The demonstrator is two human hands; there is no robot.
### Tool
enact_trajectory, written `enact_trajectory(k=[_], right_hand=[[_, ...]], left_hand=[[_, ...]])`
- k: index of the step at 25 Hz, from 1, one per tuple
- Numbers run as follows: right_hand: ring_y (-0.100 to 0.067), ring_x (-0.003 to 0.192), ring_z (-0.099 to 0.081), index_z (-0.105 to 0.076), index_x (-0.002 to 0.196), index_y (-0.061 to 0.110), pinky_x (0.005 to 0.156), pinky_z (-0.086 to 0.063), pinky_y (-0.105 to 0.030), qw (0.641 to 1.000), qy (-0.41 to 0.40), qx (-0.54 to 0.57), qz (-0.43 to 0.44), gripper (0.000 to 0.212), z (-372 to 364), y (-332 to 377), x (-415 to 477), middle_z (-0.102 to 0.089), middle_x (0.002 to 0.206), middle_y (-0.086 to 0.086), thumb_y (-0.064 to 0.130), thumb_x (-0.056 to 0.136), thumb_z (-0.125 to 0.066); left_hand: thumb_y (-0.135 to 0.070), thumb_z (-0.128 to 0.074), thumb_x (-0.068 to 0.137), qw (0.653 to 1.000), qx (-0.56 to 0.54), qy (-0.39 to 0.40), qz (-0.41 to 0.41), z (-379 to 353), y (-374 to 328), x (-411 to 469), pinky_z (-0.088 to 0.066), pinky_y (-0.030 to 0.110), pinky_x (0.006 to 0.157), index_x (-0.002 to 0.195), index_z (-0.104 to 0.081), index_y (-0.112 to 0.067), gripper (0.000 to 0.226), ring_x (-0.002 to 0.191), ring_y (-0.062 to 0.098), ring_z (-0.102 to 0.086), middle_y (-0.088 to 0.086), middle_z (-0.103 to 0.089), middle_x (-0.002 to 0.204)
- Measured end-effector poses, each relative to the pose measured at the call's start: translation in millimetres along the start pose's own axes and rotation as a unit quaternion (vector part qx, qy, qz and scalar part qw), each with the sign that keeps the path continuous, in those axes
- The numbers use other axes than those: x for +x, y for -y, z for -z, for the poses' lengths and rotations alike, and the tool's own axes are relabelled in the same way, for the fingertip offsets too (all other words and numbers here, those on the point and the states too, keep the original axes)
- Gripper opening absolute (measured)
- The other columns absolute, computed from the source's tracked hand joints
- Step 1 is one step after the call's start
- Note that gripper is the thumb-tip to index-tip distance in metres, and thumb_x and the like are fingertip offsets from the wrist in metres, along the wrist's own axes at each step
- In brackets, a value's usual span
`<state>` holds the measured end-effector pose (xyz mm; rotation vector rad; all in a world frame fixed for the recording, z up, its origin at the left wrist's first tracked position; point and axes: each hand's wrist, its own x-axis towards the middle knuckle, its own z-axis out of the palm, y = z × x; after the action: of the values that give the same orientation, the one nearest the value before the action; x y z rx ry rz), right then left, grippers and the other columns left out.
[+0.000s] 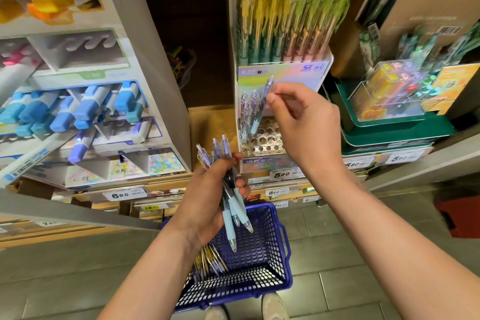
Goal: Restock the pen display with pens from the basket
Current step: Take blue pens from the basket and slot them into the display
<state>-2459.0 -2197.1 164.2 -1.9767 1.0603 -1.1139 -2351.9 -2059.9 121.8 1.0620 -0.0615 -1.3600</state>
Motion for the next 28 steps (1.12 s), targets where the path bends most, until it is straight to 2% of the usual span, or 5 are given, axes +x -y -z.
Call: enact_trajectory(k=[4,9,14,20,28], right_hand=[[-0.001,0.076,-0.067,-0.077,0.1,0.016,0.073,-0.05,-0.004,0.995,0.04,-0.076,0.055,0.011,-7.1,-8.7,-8.3,-0.074,0.085,0.008,0.019,0.091,-0.073],[-0.009,0.069,-0.07,-0.077,0.095,0.016,0.068,-0.059,-0.029,0.988,0.054,-0.133,0.06,0.011,-9.5,-11.5,-14.6,-0.075,0.078,0.005,0.026,0.091,-0.073],[0.006,0.074,-0.065,-0.072,0.085,0.034,0.064,-0.046,-0.007,0.977,0.173,-0.084,-0.096,0.015,-5.1,-5.2,-35.4,-0.069,0.075,0.021,0.049,0.089,-0.07],[0.003,0.084,-0.071,-0.076,0.093,0.029,0.078,-0.051,-0.024,0.913,0.274,0.105,-0.282,0.033,-8.2,5.8,-39.4,-0.074,0.087,0.02,0.059,0.079,-0.075],[-0.014,0.071,-0.074,-0.071,0.109,0.015,0.071,-0.06,-0.024,0.883,0.214,0.228,-0.35,0.03,-6.4,5.0,-40.1,-0.079,0.086,0.003,0.017,0.081,-0.083]], left_hand=[[-0.015,-0.057,0.103,1.0,0.028,0.005,-0.007,3.6,-0.8,-2.4,-0.051,0.03,0.056,0.128,-0.058,0.003,0.032,0.061,0.018,-0.054,0.006,-0.058,0.07],[-0.019,-0.061,0.101,0.997,0.074,0.011,-0.025,4.4,-2.2,-3.9,-0.055,0.029,0.062,0.107,-0.059,-0.01,0.01,0.065,0.02,-0.058,0.008,-0.059,0.076],[-0.018,-0.061,0.101,0.993,0.102,0.041,-0.053,4.2,-1.1,-5.1,-0.053,0.028,0.063,0.113,-0.064,-0.01,0.015,0.069,0.017,-0.056,0.002,-0.062,0.077],[-0.022,-0.061,0.099,0.972,0.202,0.087,-0.076,8.7,-0.8,-11.5,-0.05,0.024,0.066,0.098,-0.073,-0.024,0.012,0.071,0.015,-0.056,0.003,-0.059,0.076],[-0.028,-0.061,0.098,0.985,0.144,0.062,-0.07,13.6,2.9,-11.2,-0.057,0.027,0.069,0.105,-0.074,-0.012,0.022,0.075,0.018,-0.069,0.009,-0.075,0.106]])
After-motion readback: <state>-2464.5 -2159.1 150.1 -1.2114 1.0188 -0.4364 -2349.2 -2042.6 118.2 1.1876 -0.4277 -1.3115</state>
